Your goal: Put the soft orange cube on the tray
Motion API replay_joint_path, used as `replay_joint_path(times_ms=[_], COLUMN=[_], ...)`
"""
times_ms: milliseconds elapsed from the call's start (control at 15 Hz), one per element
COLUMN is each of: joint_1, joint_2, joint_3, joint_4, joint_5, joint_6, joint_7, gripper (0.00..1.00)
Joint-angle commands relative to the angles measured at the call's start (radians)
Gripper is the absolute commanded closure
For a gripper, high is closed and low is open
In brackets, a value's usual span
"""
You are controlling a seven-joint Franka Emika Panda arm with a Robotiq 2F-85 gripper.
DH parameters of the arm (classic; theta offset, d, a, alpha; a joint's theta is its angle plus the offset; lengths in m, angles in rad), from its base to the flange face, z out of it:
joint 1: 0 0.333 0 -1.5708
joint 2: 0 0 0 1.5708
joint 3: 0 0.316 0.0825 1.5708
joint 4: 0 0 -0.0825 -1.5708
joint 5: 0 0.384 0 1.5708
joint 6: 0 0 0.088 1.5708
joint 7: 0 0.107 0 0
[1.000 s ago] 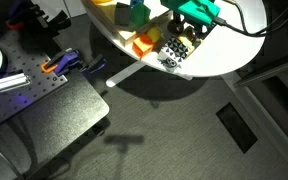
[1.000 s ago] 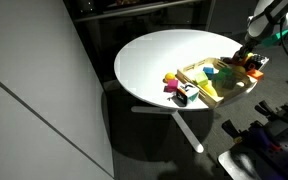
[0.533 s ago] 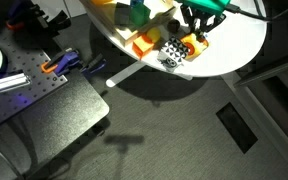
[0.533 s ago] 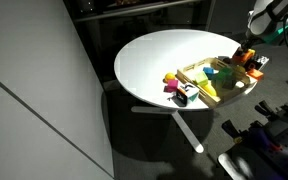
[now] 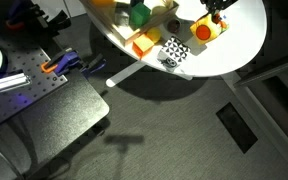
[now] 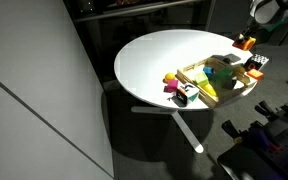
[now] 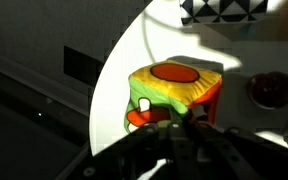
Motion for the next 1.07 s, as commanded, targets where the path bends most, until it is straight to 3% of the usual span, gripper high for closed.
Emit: replay_joint_path(times_ms=[0, 600, 1000], joint_1=[-0.024, -0.060, -0.069], joint_2=[-0.093, -0.210, -0.276], joint_3=[0.067, 0.269, 0.342], joint_4=[-0.053, -0.174, -0.212], joint_5=[0.009, 0.156, 0.297], joint_6=[-0.019, -0.061, -0.145], joint_7=[-0.019, -0.139, -0.267], gripper=[0.96, 0.96, 0.96])
